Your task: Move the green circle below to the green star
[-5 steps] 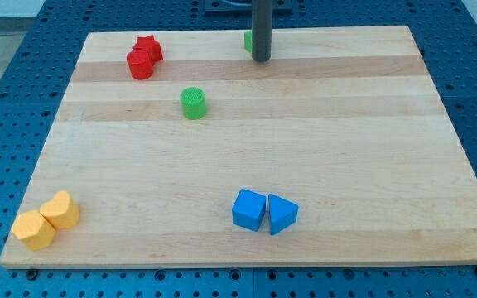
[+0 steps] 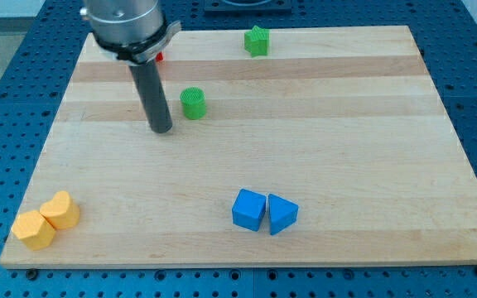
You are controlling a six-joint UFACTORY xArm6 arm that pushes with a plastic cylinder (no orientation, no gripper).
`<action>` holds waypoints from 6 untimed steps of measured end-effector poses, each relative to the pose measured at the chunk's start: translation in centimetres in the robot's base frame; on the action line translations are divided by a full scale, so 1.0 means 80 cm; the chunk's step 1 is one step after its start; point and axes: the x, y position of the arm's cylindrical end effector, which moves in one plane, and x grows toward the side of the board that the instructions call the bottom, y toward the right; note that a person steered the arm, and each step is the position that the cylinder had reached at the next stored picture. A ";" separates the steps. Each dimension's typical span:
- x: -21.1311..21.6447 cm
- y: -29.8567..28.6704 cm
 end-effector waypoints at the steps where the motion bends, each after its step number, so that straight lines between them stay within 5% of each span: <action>1: -0.032 0.044; 3: -0.079 0.101; 6: -0.102 0.052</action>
